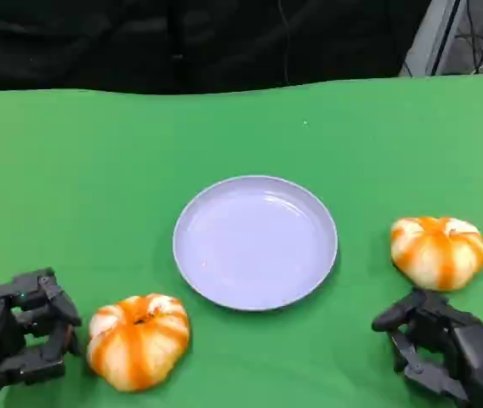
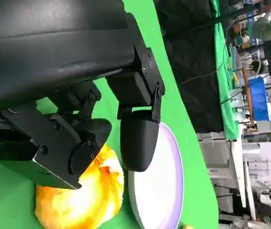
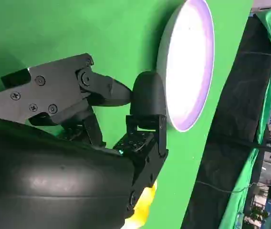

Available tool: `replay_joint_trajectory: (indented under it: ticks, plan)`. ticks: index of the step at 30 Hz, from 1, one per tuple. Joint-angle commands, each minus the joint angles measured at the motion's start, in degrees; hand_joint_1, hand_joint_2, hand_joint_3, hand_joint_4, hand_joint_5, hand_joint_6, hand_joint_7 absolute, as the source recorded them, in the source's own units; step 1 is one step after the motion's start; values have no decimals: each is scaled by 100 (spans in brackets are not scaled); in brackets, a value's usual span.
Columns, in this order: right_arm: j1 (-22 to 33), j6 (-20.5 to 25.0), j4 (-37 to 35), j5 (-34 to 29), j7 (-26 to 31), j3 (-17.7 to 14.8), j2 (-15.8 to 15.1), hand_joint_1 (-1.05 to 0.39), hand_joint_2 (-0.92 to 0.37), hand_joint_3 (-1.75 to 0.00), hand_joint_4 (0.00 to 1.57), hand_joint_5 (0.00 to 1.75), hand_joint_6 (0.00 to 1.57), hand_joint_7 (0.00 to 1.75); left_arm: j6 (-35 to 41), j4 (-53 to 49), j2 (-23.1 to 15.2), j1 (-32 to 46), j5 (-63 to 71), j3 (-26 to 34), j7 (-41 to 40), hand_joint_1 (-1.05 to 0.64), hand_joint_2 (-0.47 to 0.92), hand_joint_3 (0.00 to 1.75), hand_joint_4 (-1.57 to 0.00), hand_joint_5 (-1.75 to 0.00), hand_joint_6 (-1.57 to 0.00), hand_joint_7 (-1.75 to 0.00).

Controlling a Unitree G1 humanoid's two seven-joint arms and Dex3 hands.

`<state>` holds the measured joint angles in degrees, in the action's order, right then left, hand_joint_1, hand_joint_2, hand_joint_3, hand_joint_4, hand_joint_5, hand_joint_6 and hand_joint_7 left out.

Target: Grasp the bread from the table and place it into the plate.

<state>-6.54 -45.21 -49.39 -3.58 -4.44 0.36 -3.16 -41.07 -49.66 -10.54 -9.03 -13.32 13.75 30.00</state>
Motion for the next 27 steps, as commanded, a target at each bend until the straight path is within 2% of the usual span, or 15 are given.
replay_joint_trajectory:
  ticks: [1,27]
  plan:
    - [-17,17,-58,3,28,-54,-93,-15,-83,-67,69,175,74,123,26,-13,-105,-33,-53,34,42,11,53,127,-100,-159,-97,-138]
    - [-57,-18,-138,10,35,-59,-87,-16,-82,-68,69,175,75,123,-12,-51,-104,-59,-44,33,16,11,53,126,-103,-154,-99,-135]
